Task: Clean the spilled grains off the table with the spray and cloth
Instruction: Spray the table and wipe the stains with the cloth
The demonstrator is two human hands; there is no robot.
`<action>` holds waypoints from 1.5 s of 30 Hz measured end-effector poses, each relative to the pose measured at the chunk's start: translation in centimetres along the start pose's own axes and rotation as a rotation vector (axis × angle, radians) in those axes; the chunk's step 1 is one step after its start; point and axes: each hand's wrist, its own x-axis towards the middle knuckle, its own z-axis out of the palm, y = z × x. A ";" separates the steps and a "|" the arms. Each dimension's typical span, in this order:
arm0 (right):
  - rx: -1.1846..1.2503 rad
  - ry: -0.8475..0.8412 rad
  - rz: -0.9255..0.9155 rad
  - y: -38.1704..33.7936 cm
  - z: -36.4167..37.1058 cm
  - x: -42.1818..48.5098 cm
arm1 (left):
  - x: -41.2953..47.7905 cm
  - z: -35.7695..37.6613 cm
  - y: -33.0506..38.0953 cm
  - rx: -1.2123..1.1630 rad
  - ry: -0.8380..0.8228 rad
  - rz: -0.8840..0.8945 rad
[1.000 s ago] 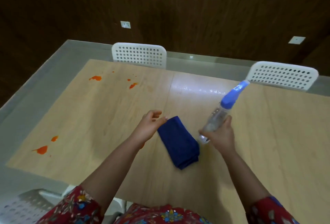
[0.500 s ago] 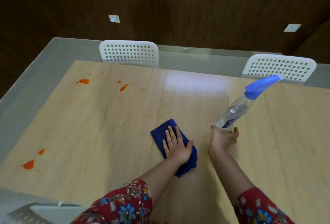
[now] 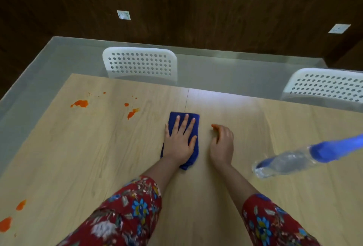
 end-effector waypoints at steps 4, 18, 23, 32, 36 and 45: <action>-0.094 0.063 0.065 -1.9 4.2 3.8 | 6.3 -1.1 -1.7 0.006 0.003 0.053; -0.280 -0.016 0.047 -2.3 5.2 4.4 | 14.1 -4.7 -13.1 -0.038 0.098 -0.314; -0.299 -0.007 0.040 -2.7 5.5 4.5 | 13.4 -3.9 -10.6 -0.001 0.069 -0.282; -0.408 -0.191 -0.115 -6.3 9.6 5.1 | 13.9 -4.1 -11.5 -0.022 0.062 -0.079; -0.443 -0.378 -0.301 -10.9 15.3 6.6 | 13.8 -6.0 -21.4 -0.014 0.114 -0.345; -0.528 -0.284 -0.321 -11.3 18.0 6.5 | 15.0 -9.7 -40.0 -0.075 0.163 -0.660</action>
